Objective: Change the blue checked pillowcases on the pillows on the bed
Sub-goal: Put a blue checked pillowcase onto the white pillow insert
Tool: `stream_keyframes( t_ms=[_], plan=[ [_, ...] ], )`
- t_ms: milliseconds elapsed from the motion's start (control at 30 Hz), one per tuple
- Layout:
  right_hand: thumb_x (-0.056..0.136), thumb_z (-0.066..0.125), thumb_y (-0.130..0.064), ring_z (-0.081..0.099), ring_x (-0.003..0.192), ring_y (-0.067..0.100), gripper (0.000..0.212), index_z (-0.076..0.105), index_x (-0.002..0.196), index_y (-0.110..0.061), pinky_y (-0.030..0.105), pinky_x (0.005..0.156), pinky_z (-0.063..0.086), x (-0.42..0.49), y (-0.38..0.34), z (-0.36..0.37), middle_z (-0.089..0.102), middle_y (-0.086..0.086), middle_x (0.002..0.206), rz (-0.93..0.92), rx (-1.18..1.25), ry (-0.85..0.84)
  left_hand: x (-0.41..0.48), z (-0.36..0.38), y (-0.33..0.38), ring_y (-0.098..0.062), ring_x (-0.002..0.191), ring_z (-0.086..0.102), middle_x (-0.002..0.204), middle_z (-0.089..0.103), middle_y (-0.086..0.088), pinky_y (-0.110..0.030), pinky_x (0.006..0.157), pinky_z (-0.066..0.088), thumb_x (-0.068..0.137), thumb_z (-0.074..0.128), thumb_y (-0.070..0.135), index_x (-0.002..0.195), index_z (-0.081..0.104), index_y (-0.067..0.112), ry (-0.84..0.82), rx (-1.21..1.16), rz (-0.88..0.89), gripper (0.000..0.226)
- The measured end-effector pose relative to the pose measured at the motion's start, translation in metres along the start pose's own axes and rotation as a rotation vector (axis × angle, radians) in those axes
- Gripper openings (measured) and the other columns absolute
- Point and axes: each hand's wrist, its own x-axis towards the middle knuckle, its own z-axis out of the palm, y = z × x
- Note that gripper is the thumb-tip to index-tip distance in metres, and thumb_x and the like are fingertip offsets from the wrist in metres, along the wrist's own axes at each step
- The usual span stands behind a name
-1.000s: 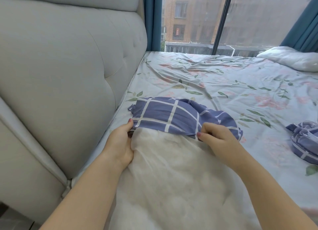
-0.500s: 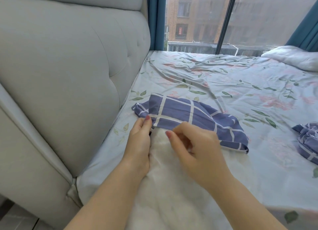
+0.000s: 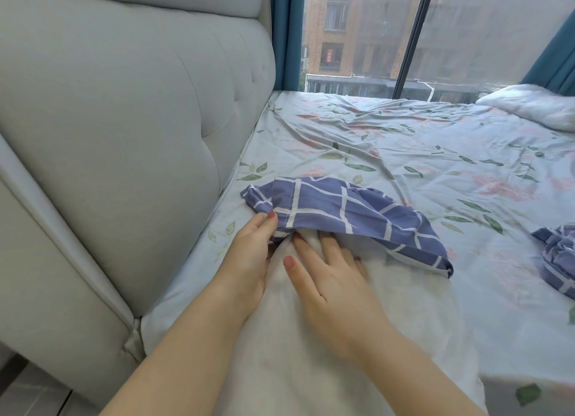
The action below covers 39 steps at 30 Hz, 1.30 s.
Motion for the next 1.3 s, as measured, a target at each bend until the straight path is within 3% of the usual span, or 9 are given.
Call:
stream_keyframes(
  t_ms=[167, 367, 600, 667, 767, 833, 1000, 1100, 1300],
  plan=[
    [0.073, -0.021, -0.080, 0.020, 0.141, 0.003, 0.098, 0.035, 0.142, -0.039, 0.040, 0.116, 0.022, 0.002, 0.004, 0.002, 0.019, -0.028, 0.150, -0.031, 0.153, 0.078, 0.006, -0.015, -0.004, -0.016, 0.074, 0.062, 0.075, 0.069, 0.007, -0.039, 0.077, 0.050, 0.104, 0.044, 0.036, 0.083, 0.065, 0.025, 0.126, 0.368, 0.096, 0.032],
    [0.072, -0.023, -0.080, 0.023, 0.139, 0.006, 0.099, 0.039, 0.137, -0.040, 0.041, 0.115, 0.022, 0.001, 0.007, -0.004, 0.025, -0.022, 0.146, -0.017, 0.112, 0.109, 0.000, -0.019, -0.006, -0.016, 0.061, 0.045, 0.059, 0.050, 0.009, -0.032, 0.059, 0.033, 0.103, 0.043, 0.036, 0.078, 0.051, 0.012, 0.107, 0.699, 0.146, 0.036],
    [0.065, -0.022, -0.086, 0.017, 0.139, 0.001, 0.108, 0.046, 0.138, -0.041, 0.039, 0.120, 0.011, 0.004, 0.013, -0.014, 0.033, -0.017, 0.150, 0.058, 0.248, 0.090, -0.008, -0.012, 0.003, -0.014, 0.059, 0.046, 0.057, 0.050, 0.011, -0.030, 0.055, 0.034, 0.103, 0.039, 0.044, 0.076, 0.050, 0.006, -0.068, 0.827, 0.115, 0.048],
    [0.064, -0.022, -0.087, 0.015, 0.141, 0.001, 0.109, 0.044, 0.139, -0.043, 0.039, 0.120, 0.010, 0.005, 0.014, -0.009, 0.032, -0.019, 0.151, 0.023, 0.273, 0.050, -0.007, -0.012, 0.006, -0.017, 0.065, 0.052, 0.061, 0.058, 0.008, -0.031, 0.060, 0.037, 0.102, 0.035, 0.050, 0.070, 0.057, 0.013, 0.055, 0.827, 0.134, 0.053],
    [0.075, -0.010, -0.083, 0.019, 0.140, -0.001, 0.092, 0.047, 0.138, -0.044, 0.036, 0.119, 0.014, 0.007, 0.015, -0.004, 0.038, -0.020, 0.149, -0.044, 0.345, -0.060, -0.006, -0.011, 0.010, -0.019, 0.066, 0.052, 0.065, 0.058, 0.000, -0.033, 0.062, 0.039, 0.103, 0.037, 0.042, 0.072, 0.059, 0.012, 0.333, 0.767, 0.423, 0.049],
    [0.082, -0.005, -0.073, 0.018, 0.141, -0.001, 0.081, 0.045, 0.139, -0.042, 0.034, 0.119, 0.012, 0.005, 0.014, -0.002, 0.035, -0.021, 0.150, -0.094, 0.294, -0.120, -0.004, -0.010, 0.008, -0.017, 0.065, 0.053, 0.068, 0.059, -0.001, -0.031, 0.062, 0.042, 0.102, 0.043, 0.037, 0.081, 0.055, 0.009, 0.374, 0.697, 0.499, 0.038],
    [0.079, -0.012, -0.079, 0.010, 0.145, -0.001, 0.088, 0.034, 0.144, -0.042, 0.036, 0.120, 0.007, 0.007, 0.016, 0.001, 0.026, -0.023, 0.155, -0.132, 0.231, -0.108, 0.009, -0.015, -0.011, -0.024, 0.090, 0.061, 0.090, 0.063, -0.001, -0.039, 0.081, 0.047, 0.102, 0.040, 0.043, 0.102, 0.043, 0.014, 0.311, 0.768, 0.114, 0.029],
    [0.075, -0.017, -0.080, 0.002, 0.145, -0.005, 0.093, 0.029, 0.147, -0.043, 0.035, 0.121, 0.002, 0.007, 0.016, 0.004, 0.021, -0.026, 0.156, -0.147, 0.215, -0.116, 0.007, -0.012, -0.012, -0.024, 0.088, 0.058, 0.090, 0.061, -0.002, -0.036, 0.074, 0.043, 0.104, 0.038, 0.040, 0.103, 0.044, 0.011, 0.246, 0.784, 0.124, 0.030],
    [0.076, -0.003, -0.081, 0.017, 0.143, -0.001, 0.083, 0.040, 0.138, -0.047, 0.017, 0.111, 0.013, 0.011, 0.022, -0.007, 0.030, -0.033, 0.144, 0.100, 0.437, -0.095, -0.003, -0.007, -0.013, -0.014, 0.064, 0.042, 0.073, 0.047, 0.002, -0.028, 0.054, 0.028, 0.105, 0.037, 0.027, 0.086, 0.040, 0.013, 0.080, 0.912, 0.084, 0.024]
  ],
)
